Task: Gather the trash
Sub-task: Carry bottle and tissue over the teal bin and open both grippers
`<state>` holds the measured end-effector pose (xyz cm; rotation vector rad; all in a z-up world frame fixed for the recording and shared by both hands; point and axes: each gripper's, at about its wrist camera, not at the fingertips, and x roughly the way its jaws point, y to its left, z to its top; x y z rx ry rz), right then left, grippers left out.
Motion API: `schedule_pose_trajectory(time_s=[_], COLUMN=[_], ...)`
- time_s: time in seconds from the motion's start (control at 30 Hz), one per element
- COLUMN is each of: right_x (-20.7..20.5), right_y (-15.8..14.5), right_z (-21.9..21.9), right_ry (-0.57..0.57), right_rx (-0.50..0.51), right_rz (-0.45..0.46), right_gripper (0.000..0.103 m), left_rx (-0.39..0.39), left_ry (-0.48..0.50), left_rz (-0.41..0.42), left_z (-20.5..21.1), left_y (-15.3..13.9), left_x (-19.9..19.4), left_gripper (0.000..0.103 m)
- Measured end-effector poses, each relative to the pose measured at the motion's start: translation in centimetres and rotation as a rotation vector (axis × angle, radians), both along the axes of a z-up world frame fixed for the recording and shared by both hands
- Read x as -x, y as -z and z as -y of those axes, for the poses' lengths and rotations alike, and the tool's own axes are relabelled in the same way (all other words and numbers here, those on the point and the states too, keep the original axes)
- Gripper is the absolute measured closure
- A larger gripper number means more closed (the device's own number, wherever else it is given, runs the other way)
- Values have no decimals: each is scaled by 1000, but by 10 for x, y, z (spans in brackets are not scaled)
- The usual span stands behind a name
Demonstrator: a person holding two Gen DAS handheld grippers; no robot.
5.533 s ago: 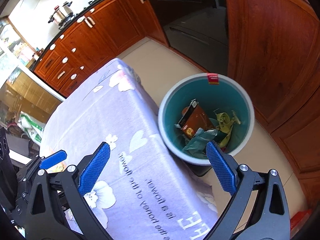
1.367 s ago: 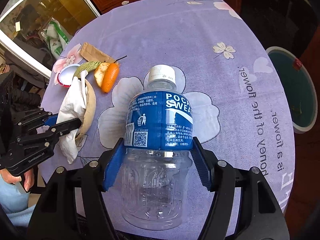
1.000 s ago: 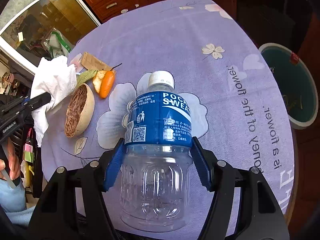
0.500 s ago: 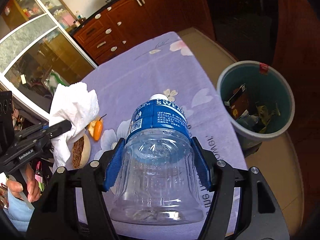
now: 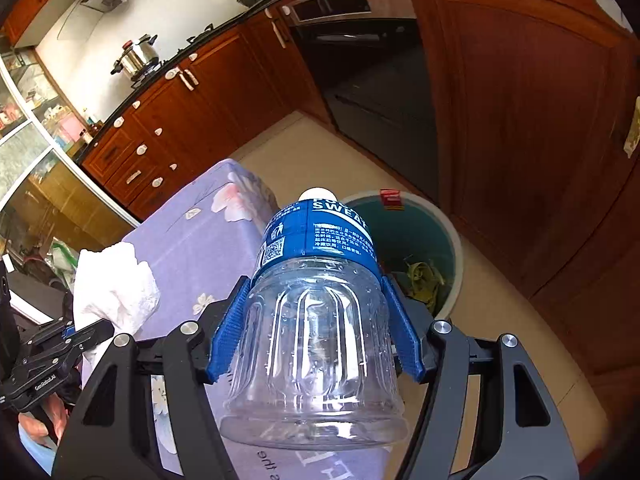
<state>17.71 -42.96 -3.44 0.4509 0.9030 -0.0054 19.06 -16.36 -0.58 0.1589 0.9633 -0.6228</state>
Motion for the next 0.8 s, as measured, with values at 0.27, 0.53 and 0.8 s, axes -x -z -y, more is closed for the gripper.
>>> schedule_pose_trajectory(time_s=[0.27, 0.53, 0.8], right_x=[-27, -46, -64], right_y=[43, 66, 74], right_z=[28, 37, 40], right_ry=[44, 49, 71], right_rx=[-41, -53, -43], right_rz=[-86, -120, -121], right_gripper=[41, 41, 41], left_rx=[-25, -9, -9], left_ry=[83, 123, 125], left_rz=[-45, -77, -113], left_z=[59, 94, 105], left_y=[21, 40, 59], left_x=[-31, -53, -70], left_gripper=[89, 89, 89])
